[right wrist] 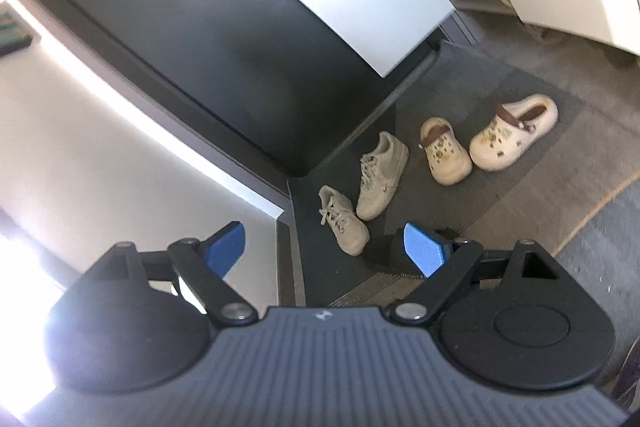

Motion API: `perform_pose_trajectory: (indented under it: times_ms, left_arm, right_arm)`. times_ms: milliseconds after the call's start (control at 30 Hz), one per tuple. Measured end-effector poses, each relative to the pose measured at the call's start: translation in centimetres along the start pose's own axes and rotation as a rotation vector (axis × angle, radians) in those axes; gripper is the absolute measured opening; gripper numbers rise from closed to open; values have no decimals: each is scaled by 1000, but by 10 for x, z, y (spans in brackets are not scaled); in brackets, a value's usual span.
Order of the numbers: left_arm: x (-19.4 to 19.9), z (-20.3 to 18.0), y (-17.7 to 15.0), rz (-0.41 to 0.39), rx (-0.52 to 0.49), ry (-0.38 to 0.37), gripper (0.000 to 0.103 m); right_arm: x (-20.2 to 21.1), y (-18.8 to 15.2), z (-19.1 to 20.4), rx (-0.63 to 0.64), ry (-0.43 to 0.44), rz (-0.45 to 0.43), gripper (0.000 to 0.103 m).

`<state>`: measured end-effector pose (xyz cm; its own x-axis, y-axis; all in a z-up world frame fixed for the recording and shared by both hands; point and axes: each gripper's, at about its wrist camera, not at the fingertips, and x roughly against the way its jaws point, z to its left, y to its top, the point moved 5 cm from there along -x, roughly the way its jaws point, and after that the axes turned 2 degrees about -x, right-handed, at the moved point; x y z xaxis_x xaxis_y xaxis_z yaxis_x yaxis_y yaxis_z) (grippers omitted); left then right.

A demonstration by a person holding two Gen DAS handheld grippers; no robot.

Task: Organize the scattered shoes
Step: 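Carry the black slide beside the white sneakers and open the left gripper, then grasp the other black slide sandal by its strap with the right gripper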

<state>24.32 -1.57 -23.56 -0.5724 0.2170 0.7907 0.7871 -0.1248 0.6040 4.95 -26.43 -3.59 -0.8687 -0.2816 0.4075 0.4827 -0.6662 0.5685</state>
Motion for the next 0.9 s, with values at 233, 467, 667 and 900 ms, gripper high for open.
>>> perform_pose_trajectory:
  times_ms: [233,467,667,900]
  left_arm:
    - [206,19,86,-167,11,115,98]
    - [318,2,84,-204,70,151,103]
    - [347,-16,49,-218,163,77,103]
    - [332,7,21,-254,185,57,103]
  right_arm:
    - [-4,2,29,112,-58,-108,89]
    - [-35,-16,48,133,-69,-66,89]
    - [-62,-37,67,217,-13,52,89]
    - [-136,-51,98,494,-120,250,88]
